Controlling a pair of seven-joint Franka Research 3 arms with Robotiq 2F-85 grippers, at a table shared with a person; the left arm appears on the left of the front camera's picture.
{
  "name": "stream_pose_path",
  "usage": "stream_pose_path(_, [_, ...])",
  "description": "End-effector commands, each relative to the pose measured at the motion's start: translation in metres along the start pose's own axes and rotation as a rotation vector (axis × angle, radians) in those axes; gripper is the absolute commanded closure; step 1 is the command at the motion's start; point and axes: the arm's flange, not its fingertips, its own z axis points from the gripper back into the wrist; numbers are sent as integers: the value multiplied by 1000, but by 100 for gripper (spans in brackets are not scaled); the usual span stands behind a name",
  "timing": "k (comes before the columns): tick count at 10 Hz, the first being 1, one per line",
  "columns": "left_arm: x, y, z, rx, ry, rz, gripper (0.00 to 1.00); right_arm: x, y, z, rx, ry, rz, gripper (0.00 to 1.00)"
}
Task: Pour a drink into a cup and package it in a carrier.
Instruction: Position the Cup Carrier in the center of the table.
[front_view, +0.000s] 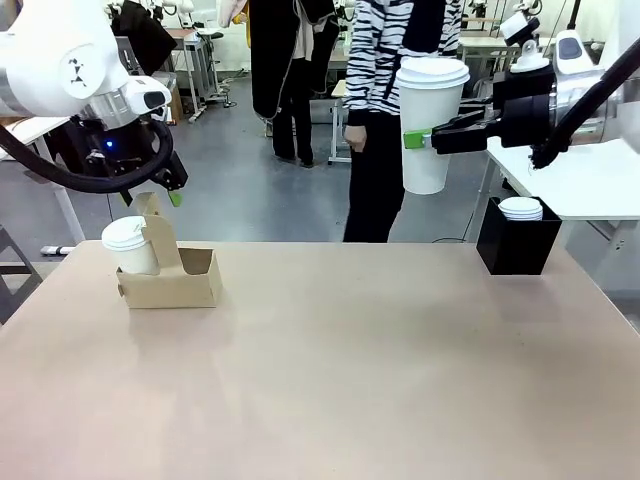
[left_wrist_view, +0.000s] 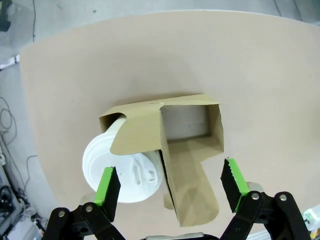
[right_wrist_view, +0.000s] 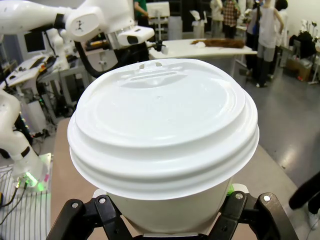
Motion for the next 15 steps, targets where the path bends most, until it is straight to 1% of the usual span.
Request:
stream_pose_path(1, [-2,0,7,-9,-24,-34,0,5,-1,-2,-12,-3,8,20])
stream_pose_path(2, [0,0,0,0,0,0,0,5,-1,-2,-12,-3,8,20])
stream_pose_path(3, [-1,-4,0,36,7,39,0,5,-1,-2,-12,-3,8,20])
stream_pose_path(4, [0,-5,-1,42,14,82,0,5,-1,-2,-12,-3,8,20])
stream_pose_path(5, [2,-7,-1,46,38,126,42,5,-1,-2,-12,-3,8,20])
stream_pose_path(6, [1,-10,-1,35,51,149,58,5,-1,-2,-12,-3,8,20])
stream_pose_path(7, [0,-12,-1,45,54,166,100,5,-1,-2,-12,-3,8,20])
stream_pose_path(9, [1,-12,0,51,70,180,100,5,-1,-2,-12,-3,8,20])
stream_pose_path(10, [1,-12,0,52,70,187,85,5,-1,-2,-12,-3,8,20])
stream_pose_path(11, [1,-12,-1,50,68,192,94,5,-1,-2,-12,-3,8,20])
stream_pose_path(12, [3,-12,-2,55,71,197,100,5,-1,-2,-12,-3,8,20])
stream_pose_path(14, [4,-11,-5,67,73,204,100,5,-1,-2,-12,-3,8,20])
stream_pose_path(15, [5,-11,-6,52,44,258,100,5,-1,-2,-12,-3,8,20])
